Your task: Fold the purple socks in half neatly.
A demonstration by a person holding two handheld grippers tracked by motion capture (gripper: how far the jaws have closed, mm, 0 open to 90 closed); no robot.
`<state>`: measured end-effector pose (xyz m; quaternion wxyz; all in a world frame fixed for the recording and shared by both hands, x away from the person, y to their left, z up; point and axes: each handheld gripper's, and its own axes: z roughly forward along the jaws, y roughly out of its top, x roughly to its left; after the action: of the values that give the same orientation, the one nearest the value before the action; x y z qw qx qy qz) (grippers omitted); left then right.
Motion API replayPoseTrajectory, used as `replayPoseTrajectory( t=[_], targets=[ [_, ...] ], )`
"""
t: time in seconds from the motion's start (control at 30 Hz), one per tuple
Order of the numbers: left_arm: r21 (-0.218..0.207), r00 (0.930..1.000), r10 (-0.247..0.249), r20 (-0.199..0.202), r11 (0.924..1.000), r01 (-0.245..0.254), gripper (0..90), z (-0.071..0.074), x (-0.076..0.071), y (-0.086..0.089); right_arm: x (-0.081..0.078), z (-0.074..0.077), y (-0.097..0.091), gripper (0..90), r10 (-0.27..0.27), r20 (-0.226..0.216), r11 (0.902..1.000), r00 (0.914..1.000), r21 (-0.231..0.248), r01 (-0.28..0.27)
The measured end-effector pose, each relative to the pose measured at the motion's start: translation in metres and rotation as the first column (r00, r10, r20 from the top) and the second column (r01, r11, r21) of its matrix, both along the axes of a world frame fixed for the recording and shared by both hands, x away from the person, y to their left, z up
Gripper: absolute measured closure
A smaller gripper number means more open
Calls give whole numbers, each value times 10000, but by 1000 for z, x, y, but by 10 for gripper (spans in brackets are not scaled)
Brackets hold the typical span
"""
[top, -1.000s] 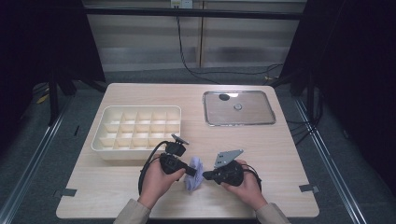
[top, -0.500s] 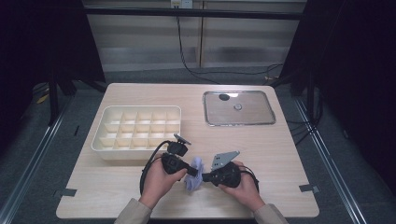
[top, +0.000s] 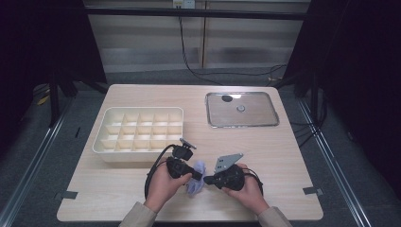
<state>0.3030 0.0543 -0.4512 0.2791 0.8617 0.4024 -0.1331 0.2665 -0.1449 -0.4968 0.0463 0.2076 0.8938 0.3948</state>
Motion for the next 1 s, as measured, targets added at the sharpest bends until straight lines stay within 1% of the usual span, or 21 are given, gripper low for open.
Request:
replayPoseTrajectory(
  t=[0.03, 0.07, 0.1, 0.13, 0.2, 0.3, 0.37, 0.47, 0.53, 0.6, 0.7, 0.8, 0.9, 0.97, 1.0],
  targets=[
    [-9, 10000, 24, 44, 10000, -24, 806, -1, 0, 0, 1, 0, -2, 892, 52, 64, 10000, 10000, -29, -52],
    [43, 9999, 89, 89, 10000, -90, 805, -1, -1, -1, 0, 1, -3, 892, -89, 16, 10000, 10000, -5, 89],
    [118, 9999, 25, 104, 9999, -26, 802, -2, -1, -2, 1, 2, -5, 892, -122, 44, 9999, 9999, 16, 122],
    [85, 9999, 73, 116, 9999, -74, 800, -3, -1, -2, 2, 2, -7, 892, -180, 98, 9998, 9998, 11, 180],
    [147, 9999, 43, 129, 9999, -45, 793, -5, -2, -4, 2, 3, -10, 892, -286, 60, 9996, 9996, 85, 286],
    [114, 9998, -24, 203, 9999, 22, 785, -9, -3, -6, 3, 3, -14, 892, -378, 117, 9993, 9992, 43, 377],
    [181, 9997, -82, 245, 9998, 78, 782, -10, -3, -6, 4, 4, -17, 892, -496, 58, 9987, 9988, 86, 496],
    [214, 9995, -102, 309, 9997, 95, 782, -10, -3, -8, 5, 5, -20, 892, -569, 116, 9983, 9983, 110, 568],
    [174, 9992, -103, 382, 9998, 97, 782, -12, -4, -8, 5, 6, -21, 892, -622, 179, 9980, 9979, 139, 619],
    [210, 9990, -114, 429, 9997, 105, 781, -12, -4, -8, 5, 6, -21, 892, -656, 117, 9977, 9978, 178, 654],
    [147, 9984, -71, 561, 9999, 63, 779, -13, -6, -8, 6, 8, -22, 892, -647, 163, 9978, 9978, 142, 644],
    [229, 9978, -170, 639, 9996, 155, 778, -13, -6, -8, 6, 10, -23, 892, -741, 198, 9970, 9971, 220, 736],
    [89, 9979, -76, 646, 9999, 71, 778, -15, -7, -8, 6, 12, -25, 893, -794, 183, 9965, 9967, 296, 788],
    [84, 9975, -38, 709, 10000, 32, 778, -16, -8, -8, 8, 13, -25, 894, -788, 268, 9964, 9965, 333, 779],
    [75, 9973, -28, 737, 10000, 23, 778, -16, -8, -8, 8, 15, -26, 894, -865, 227, 9958, 9960, 308, 858]
  ],
)
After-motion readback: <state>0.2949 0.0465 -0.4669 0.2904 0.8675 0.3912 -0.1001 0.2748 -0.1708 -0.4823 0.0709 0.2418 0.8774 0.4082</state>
